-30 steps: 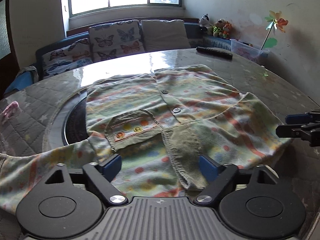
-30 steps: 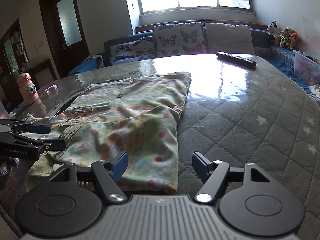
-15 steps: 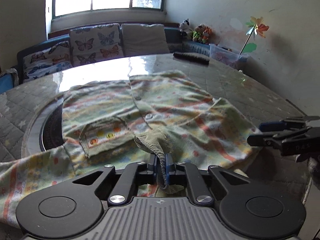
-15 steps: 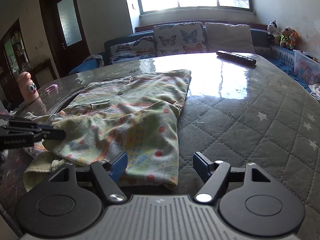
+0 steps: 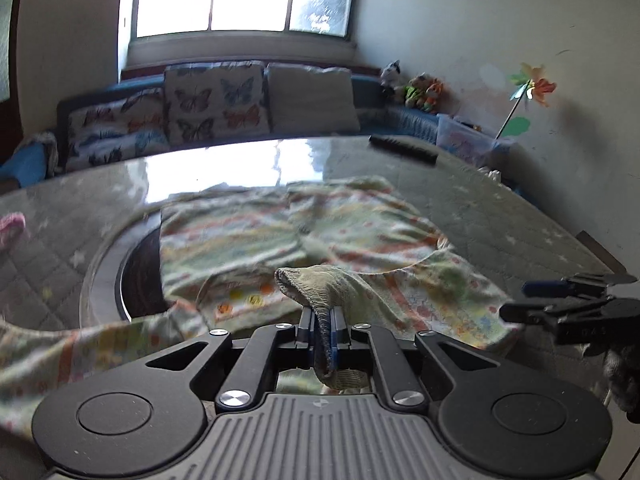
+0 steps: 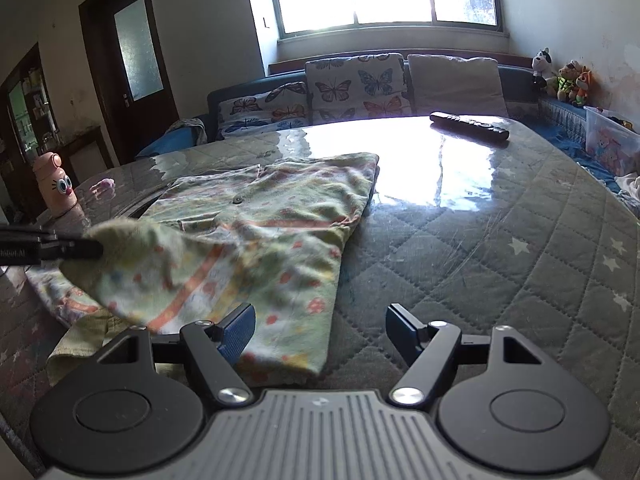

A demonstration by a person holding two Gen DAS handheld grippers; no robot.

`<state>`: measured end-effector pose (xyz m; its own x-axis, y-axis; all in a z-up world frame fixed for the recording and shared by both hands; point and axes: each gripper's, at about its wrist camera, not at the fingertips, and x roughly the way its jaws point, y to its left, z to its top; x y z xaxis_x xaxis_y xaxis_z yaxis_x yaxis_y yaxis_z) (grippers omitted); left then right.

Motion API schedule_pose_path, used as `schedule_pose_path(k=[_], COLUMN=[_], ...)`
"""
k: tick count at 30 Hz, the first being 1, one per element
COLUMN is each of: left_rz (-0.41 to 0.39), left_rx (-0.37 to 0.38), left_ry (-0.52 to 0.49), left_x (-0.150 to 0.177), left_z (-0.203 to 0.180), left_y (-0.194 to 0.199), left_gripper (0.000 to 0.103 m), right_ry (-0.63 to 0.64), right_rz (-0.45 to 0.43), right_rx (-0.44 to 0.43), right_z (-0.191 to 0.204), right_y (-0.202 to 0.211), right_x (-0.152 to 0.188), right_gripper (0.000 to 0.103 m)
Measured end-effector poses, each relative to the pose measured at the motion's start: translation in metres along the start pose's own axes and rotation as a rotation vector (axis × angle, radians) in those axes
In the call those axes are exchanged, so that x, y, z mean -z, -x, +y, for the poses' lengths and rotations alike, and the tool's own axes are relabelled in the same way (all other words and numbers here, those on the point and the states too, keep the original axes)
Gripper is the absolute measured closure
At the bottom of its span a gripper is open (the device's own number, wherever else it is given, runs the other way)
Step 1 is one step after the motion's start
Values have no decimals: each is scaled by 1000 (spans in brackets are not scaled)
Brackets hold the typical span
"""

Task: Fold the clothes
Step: 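Grasp the other corduroy cuff with the left gripper, fold it across, release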

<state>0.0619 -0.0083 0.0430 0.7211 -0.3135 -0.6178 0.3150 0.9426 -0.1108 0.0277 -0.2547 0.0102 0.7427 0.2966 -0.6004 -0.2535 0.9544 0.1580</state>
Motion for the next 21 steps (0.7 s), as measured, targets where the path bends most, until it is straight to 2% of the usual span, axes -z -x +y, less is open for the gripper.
schedule_pose_path(k=[6, 7, 9, 11, 16, 21], left_rz=[22, 24, 24, 23, 14, 14], left_rx=[-36, -45, -70, -95, -123, -127], left_ry=[-9, -10, -17, -18, -3, -14], left_x=[5, 5, 7, 8, 7, 6], left_z=[2, 2, 4, 6, 12, 8], left_y=[-6, -6, -6, -5, -4, -13], left_gripper=[88, 84, 62, 53, 52, 58], right_ry=[26, 31, 40, 59, 92, 90], right_rz=[-37, -45, -60, -53, -24, 34], right_rx=[25, 26, 9, -13, -53, -31], right_z=[6, 7, 11, 17, 29, 28], right_y=[-12, -14, -19, -27, -48, -72], right_x=[-20, -24, -31, -36, -43, -39], right_gripper=[35, 37, 39, 44, 55, 64])
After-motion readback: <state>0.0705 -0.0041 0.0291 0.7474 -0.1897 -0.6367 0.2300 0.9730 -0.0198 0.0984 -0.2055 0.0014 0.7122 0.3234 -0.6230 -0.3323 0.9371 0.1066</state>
